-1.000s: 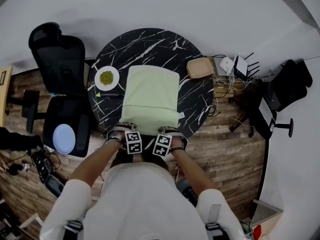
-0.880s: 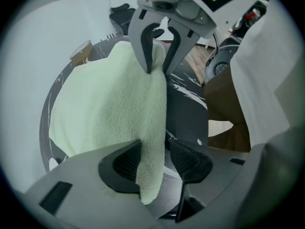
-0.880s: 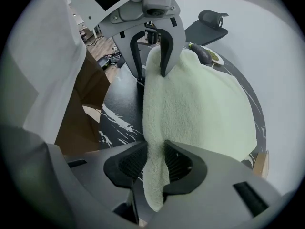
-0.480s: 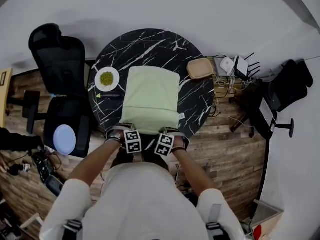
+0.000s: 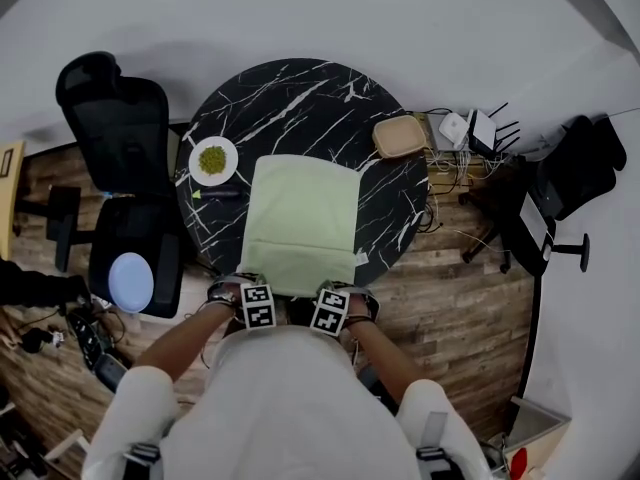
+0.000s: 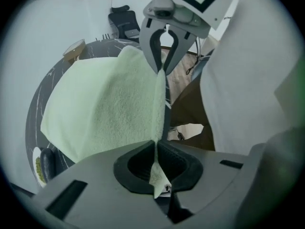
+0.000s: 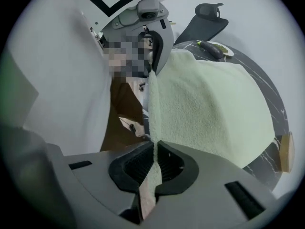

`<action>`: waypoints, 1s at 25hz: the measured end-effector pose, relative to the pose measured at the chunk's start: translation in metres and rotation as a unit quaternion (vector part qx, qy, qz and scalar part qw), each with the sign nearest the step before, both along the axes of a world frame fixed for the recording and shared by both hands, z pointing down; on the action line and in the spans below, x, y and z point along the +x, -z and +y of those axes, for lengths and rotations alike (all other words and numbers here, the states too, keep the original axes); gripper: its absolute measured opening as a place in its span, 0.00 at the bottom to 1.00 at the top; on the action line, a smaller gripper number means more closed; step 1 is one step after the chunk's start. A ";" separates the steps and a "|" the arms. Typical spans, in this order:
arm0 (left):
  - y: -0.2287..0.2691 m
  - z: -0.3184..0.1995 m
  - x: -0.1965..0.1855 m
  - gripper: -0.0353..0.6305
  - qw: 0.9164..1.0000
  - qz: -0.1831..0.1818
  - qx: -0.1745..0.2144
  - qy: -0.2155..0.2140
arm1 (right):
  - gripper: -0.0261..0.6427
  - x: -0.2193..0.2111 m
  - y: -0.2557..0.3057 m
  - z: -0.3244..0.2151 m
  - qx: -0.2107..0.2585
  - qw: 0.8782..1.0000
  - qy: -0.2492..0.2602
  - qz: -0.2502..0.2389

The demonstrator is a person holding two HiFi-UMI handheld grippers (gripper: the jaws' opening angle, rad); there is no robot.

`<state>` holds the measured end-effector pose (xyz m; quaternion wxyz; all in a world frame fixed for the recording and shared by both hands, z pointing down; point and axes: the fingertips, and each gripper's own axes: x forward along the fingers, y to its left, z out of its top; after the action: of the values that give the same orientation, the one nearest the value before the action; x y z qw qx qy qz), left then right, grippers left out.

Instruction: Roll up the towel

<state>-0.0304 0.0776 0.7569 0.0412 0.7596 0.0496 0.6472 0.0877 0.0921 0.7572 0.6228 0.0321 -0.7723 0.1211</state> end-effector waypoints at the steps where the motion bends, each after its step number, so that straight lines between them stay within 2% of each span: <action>1: 0.002 0.011 -0.001 0.07 1.000 0.000 -0.011 -0.005 | 0.06 -0.002 0.000 0.011 -0.013 1.000 0.001 -0.003; 4: 0.005 0.043 -0.006 0.07 0.999 -0.002 -0.049 -0.010 | 0.06 -0.005 0.002 0.042 -0.055 0.998 0.000 -0.012; 6: 0.005 0.057 -0.007 0.07 0.997 -0.003 -0.077 0.007 | 0.06 -0.006 0.004 0.058 -0.080 0.997 -0.005 -0.015; 9: 0.005 0.062 -0.008 0.07 0.996 -0.006 -0.091 0.017 | 0.06 -0.007 0.005 0.067 -0.096 0.995 -0.013 -0.020; 14: 0.016 0.057 -0.006 0.07 0.996 -0.004 -0.086 -0.009 | 0.06 -0.004 0.018 0.057 -0.103 0.994 -0.016 -0.025; 18: 0.045 0.029 -0.002 0.07 0.996 0.019 -0.085 0.012 | 0.06 0.000 0.051 0.029 -0.104 0.993 -0.037 -0.052; 21: 0.066 -0.004 0.001 0.07 0.997 0.040 -0.065 0.033 | 0.06 0.003 0.074 -0.003 -0.081 0.992 -0.054 -0.075; 25: 0.081 -0.053 0.007 0.07 0.997 0.052 -0.021 0.047 | 0.06 0.010 0.087 -0.052 -0.029 0.995 -0.060 -0.074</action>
<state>-0.0239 0.0247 0.6755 0.0845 0.7928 0.0294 0.6029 0.0978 0.0396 0.6700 0.5559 0.0510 -0.8094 0.1824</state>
